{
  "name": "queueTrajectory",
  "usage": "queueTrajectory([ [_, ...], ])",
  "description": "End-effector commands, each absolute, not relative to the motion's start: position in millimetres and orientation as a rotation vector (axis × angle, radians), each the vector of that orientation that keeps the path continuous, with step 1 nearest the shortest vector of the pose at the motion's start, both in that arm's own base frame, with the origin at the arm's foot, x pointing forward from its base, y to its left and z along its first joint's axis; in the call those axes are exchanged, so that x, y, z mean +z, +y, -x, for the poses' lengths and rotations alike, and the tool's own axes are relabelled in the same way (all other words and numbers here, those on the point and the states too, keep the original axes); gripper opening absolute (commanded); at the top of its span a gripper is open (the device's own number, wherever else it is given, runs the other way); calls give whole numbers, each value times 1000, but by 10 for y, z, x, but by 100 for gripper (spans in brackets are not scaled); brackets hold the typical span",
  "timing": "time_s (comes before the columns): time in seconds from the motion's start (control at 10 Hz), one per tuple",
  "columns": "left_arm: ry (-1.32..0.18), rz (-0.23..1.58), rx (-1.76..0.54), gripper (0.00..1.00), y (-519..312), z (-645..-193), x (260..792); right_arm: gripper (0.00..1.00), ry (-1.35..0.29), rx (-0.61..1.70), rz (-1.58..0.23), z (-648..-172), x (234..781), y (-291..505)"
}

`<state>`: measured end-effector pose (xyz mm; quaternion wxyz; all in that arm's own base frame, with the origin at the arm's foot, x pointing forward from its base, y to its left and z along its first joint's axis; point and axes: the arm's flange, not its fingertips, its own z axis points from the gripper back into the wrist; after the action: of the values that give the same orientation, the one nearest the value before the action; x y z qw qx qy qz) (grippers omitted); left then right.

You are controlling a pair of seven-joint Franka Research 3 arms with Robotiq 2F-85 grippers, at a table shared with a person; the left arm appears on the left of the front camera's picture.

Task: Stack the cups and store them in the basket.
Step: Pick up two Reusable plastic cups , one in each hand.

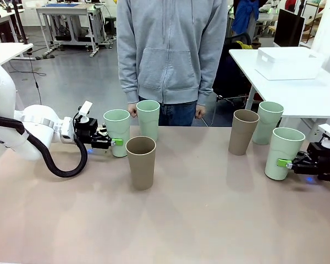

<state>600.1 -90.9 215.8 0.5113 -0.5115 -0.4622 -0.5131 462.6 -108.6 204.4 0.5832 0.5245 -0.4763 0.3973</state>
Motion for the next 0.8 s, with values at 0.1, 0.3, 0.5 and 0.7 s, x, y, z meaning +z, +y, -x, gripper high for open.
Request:
queueTrajectory([
  [0.1, -1112, 1229, -1235, 57, -910, -6000, 2162, 83, -1112, 927, -1224, -4626, 2044, -1086],
  [0.3, -1131, 1255, -1254, 85, -830, -5942, 2343, 83, -1184, 957, -1192, -4526, 2428, -959],
  [0.5, -1191, 1288, -1213, 85, -644, -5825, 2745, 83, -1243, 1006, -1153, -4400, 2748, -678],
  [0.7, -1202, 1317, -1165, 85, -397, -5590, 3026, 83, -1291, 1038, -1128, -4165, 2992, -412],
])
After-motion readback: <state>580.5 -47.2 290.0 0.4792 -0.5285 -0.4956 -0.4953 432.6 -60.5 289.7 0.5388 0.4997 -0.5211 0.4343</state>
